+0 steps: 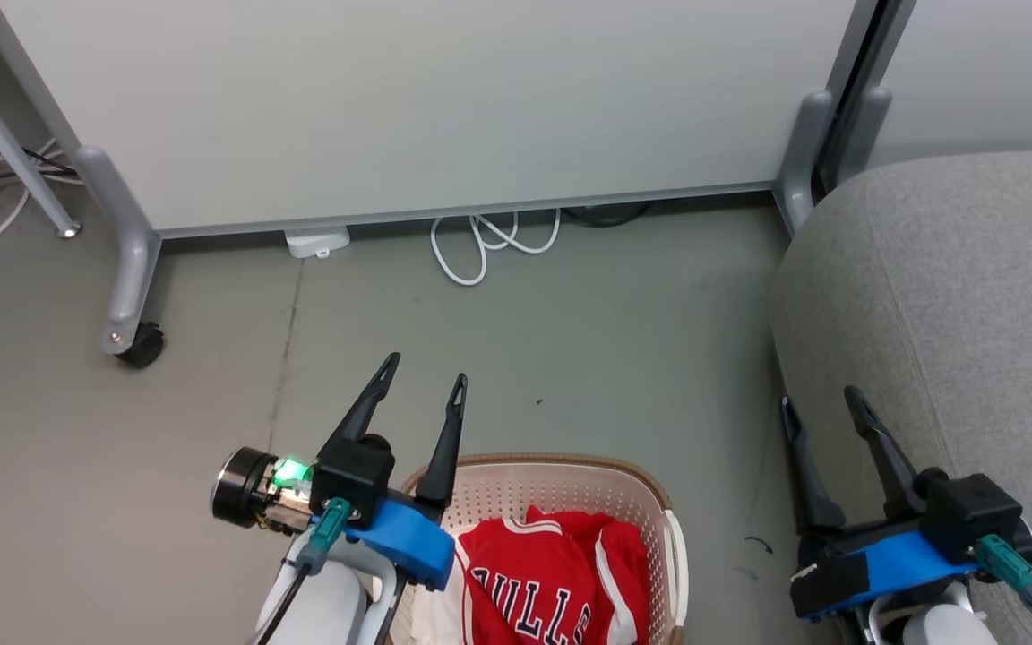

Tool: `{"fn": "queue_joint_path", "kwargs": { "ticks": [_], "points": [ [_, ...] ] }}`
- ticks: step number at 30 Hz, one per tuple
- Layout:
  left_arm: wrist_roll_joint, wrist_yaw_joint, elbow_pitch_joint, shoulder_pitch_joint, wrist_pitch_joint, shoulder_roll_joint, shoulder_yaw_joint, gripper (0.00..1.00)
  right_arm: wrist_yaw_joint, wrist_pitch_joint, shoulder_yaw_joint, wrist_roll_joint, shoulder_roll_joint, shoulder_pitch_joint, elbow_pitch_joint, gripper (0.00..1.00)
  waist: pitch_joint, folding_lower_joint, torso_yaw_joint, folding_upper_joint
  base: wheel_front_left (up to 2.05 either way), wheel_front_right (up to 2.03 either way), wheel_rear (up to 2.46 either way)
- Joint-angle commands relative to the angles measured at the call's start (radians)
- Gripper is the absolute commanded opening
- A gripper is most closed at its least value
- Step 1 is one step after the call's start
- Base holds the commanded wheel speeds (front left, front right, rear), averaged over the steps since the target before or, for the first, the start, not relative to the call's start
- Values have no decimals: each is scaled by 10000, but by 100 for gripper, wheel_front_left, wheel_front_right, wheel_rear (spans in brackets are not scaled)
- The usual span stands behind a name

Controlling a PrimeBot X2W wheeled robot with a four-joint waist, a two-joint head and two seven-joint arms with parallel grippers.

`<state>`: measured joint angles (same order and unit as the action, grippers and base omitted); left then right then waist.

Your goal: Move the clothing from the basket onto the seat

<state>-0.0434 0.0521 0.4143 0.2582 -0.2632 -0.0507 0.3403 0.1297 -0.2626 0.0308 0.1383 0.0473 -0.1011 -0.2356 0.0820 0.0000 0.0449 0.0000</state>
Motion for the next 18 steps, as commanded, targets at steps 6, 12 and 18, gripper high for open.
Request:
{"fn": "queue_joint_path", "kwargs": {
  "ticks": [6,12,18],
  "points": [
    [250,358,1284,1309,-23,-3,554,100,18,-35,-123,-122,51,-650,237,100,1356,0,-480,0,0,0,0],
    [474,605,3087,2458,-24,-3,1265,100,12,-35,-128,-76,51,-1296,427,100,2586,0,-909,0,0,0,0],
    [887,737,4895,3620,-24,-15,2285,100,12,-35,21,17,47,-2002,636,100,3835,0,-1334,0,0,0,0]
  ]
}}
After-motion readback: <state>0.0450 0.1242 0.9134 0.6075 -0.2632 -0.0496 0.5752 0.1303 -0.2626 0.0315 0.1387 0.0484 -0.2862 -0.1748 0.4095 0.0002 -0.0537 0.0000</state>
